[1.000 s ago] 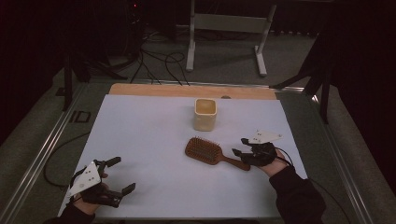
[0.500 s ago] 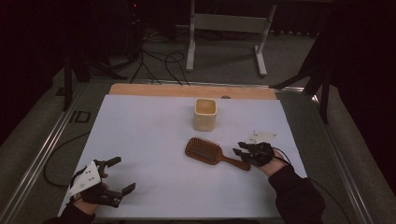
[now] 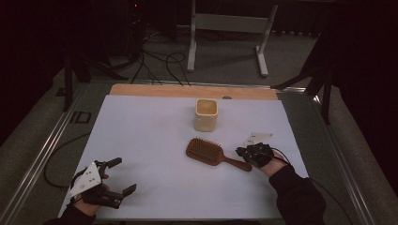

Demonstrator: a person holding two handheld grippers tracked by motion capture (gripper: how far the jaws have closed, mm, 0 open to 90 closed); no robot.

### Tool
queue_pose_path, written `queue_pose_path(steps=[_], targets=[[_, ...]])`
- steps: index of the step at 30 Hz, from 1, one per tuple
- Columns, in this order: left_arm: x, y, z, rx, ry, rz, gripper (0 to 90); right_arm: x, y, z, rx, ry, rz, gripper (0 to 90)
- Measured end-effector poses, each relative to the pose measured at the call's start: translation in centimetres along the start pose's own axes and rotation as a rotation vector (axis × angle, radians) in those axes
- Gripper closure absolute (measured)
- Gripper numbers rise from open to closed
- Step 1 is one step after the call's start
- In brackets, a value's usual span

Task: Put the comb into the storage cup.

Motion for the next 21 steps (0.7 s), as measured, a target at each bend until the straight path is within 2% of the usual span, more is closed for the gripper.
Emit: queue_pose_path(steps=[10,15,21], targets=[[0.0,0.0,0.0,-0.001,0.001,0.001,0.0,-0.8,0.8,-0.2,0.012,0.0,0.061,90.0],[0.0,0.0,0.0,-0.001,0.002,0.002,0.0,-1.3,1.2,-0.3,-0.001,-0.04,0.092,90.0],[0.0,0.0,0.0,-0.001,0.001,0.001,0.0,-1.7,1.5,-0.3,0.013,-0.035,0.11,90.0]])
Point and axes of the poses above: each handheld gripper's, and its own axes: y roughly forward along the jaws, x roughly out of its top, z roughly to its left, the point moved 5 cm from there along y, roughly forward along the jaws, and after that the axes turned 1 degree about x, right-handed, at the moved point
